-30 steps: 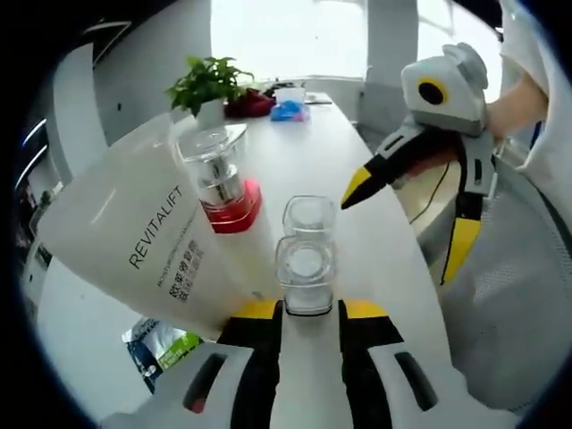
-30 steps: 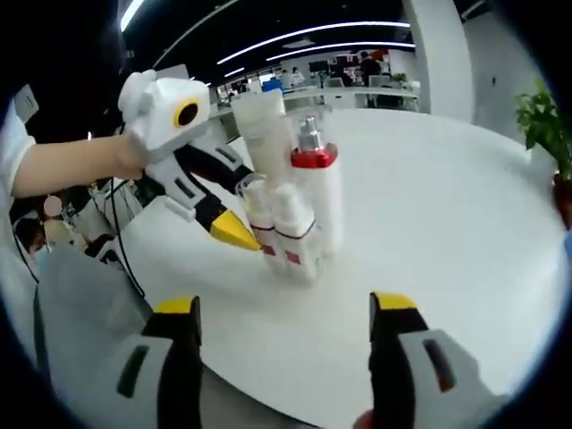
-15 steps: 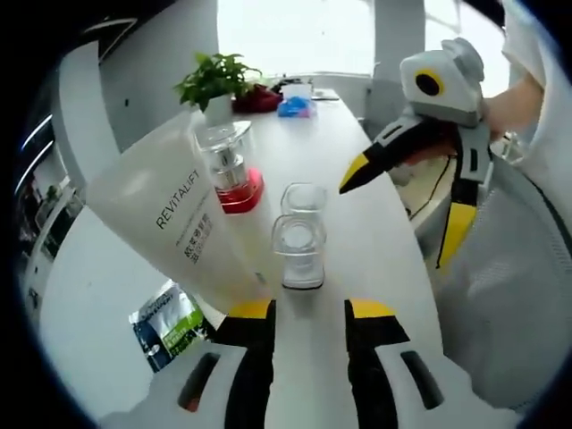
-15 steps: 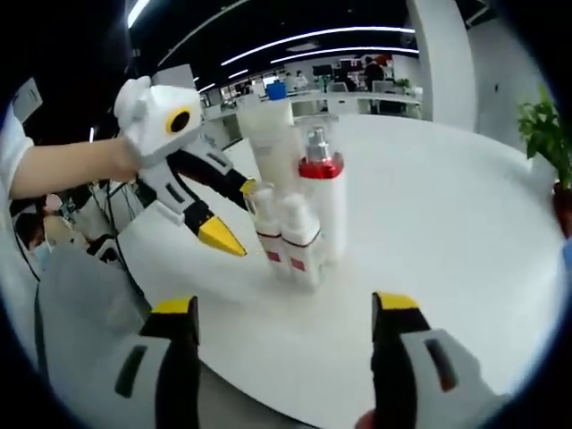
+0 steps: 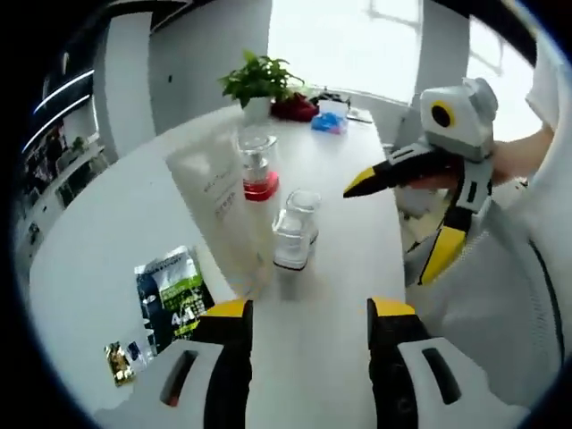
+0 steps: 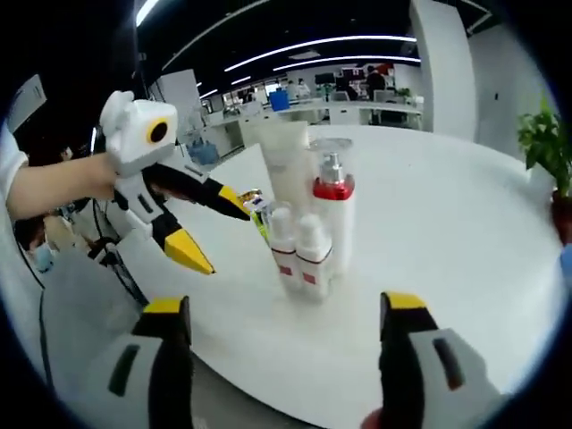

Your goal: Arrange the skincare products in the storage area until every visible bottle or jar stands upright without overlapping.

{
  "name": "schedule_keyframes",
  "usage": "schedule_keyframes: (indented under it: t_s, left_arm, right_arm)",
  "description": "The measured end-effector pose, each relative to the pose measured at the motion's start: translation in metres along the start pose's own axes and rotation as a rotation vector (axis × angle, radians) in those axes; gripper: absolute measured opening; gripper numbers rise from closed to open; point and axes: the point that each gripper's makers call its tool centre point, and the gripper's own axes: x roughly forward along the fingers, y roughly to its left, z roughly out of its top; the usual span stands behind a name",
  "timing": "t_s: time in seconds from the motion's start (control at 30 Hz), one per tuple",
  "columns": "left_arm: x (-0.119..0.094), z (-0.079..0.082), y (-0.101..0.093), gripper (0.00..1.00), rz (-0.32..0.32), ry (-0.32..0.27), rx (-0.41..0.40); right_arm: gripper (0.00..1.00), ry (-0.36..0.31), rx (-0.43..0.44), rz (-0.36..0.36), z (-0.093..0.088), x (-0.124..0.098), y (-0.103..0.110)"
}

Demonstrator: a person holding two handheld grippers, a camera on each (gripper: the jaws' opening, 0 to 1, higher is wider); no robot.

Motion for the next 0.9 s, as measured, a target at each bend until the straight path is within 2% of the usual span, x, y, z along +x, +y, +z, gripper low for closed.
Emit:
schedule_keyframes:
  t_s: [0.33, 0.57, 0.77, 0.9]
  left_arm:
    - [-0.035, -0.027, -0.008, 0.6, 0.085, -0.033, -0.173]
    - [-0.051, -0.039, -0.015, 0.67, 0.139, -0.074, -0.287]
    - [-0.065, -0.047, -0.016, 0.8, 0.201, -0.105, -0.348]
    - [-0.074, -0.056, -0.018, 0.81, 0.232, -0.113, -0.381]
  right_arm:
    - [0.96, -0.002, -0.009, -0.003, -0.002, -0.01, 0.009]
    - [0.97, -0.014, -0.007, 0.001, 0.0, -0.015, 0.013]
    - [0.99, -0.017, -0.004, 0.001, -0.001, -0.019, 0.015]
    - [0.99, -0.017, -0.009, -0.001, -0.002, -0.02, 0.017]
